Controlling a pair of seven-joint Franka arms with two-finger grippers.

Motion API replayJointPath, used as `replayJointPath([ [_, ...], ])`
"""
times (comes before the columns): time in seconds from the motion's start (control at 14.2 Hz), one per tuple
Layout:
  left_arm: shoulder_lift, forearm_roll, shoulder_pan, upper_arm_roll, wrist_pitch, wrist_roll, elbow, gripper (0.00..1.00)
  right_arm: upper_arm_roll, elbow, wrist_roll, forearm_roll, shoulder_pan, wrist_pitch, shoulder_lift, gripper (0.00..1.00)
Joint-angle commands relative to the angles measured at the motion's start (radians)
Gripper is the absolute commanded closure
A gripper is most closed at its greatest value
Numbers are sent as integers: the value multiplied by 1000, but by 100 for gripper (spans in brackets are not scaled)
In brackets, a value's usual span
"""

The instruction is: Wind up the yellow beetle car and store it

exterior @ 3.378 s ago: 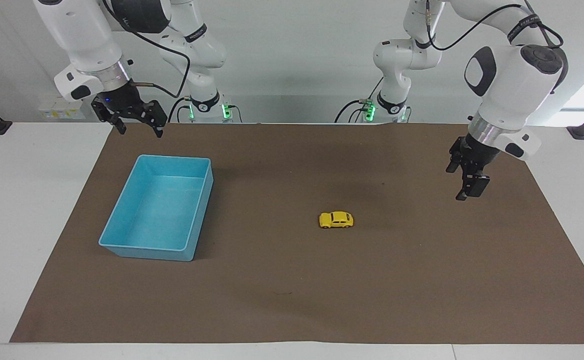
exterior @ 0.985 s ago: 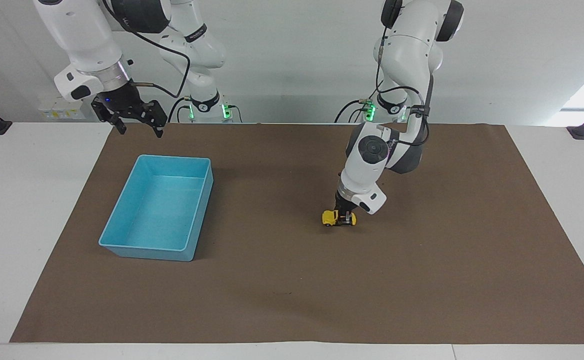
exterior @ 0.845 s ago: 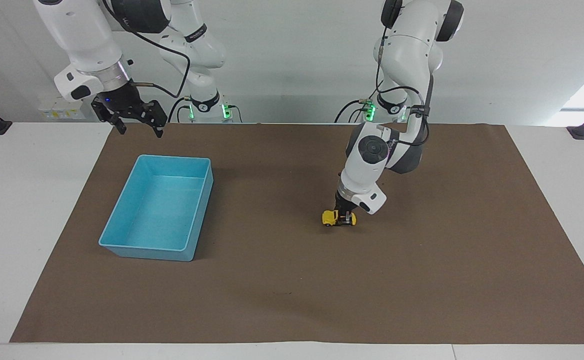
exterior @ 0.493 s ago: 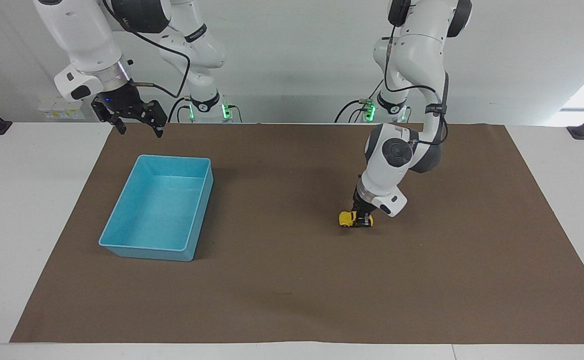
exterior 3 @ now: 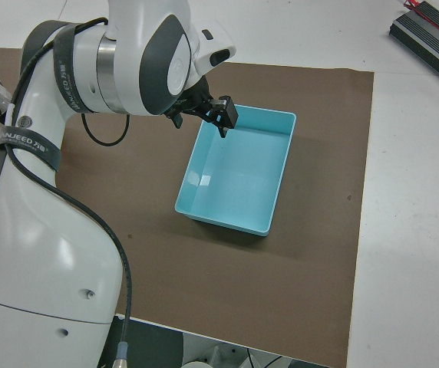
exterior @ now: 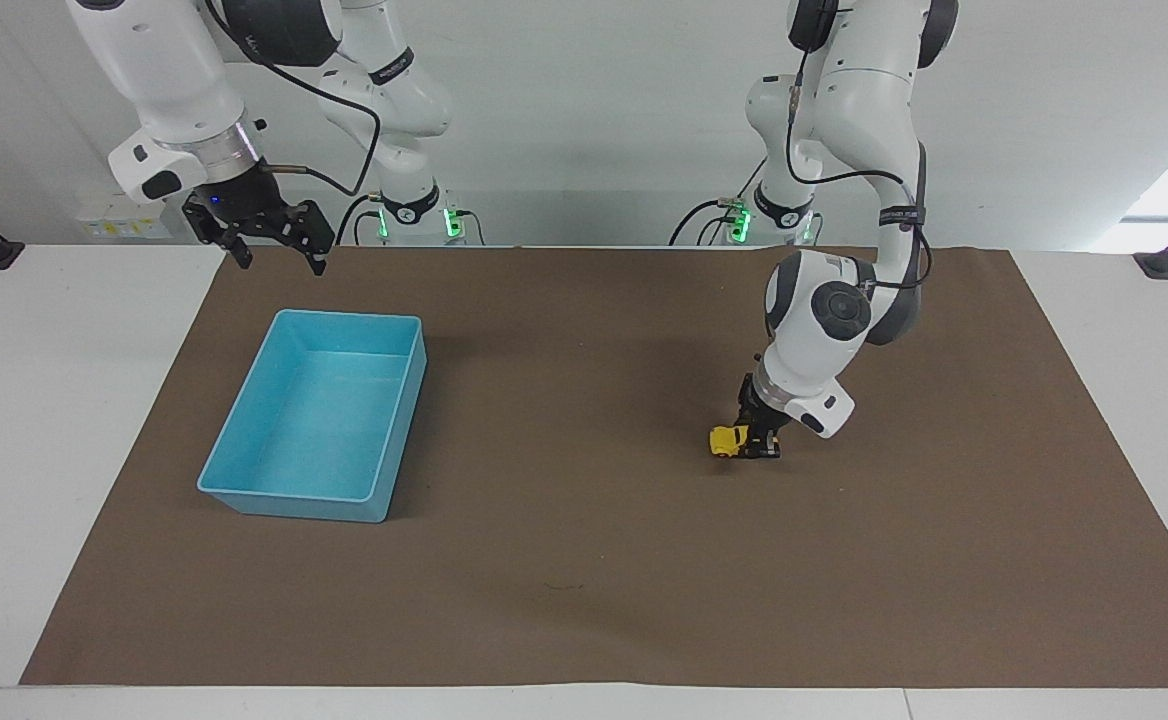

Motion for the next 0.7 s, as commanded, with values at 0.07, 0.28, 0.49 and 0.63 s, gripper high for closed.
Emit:
replayJointPath([
  [0.07,15,-9,16,4,-124,8,84,0,5,18,-25,23,-13,-10,11,0],
  [0.28,-19,-11,5,1,-227,0,147,0,5,18,-25,23,-13,-10,11,0],
  [0.49,-22,-11,7,3,-226,3,147,0,5,18,-25,23,-13,-10,11,0],
  [0.63,-22,-9,15,3,-226,11,147,0,5,18,-25,23,-13,-10,11,0],
])
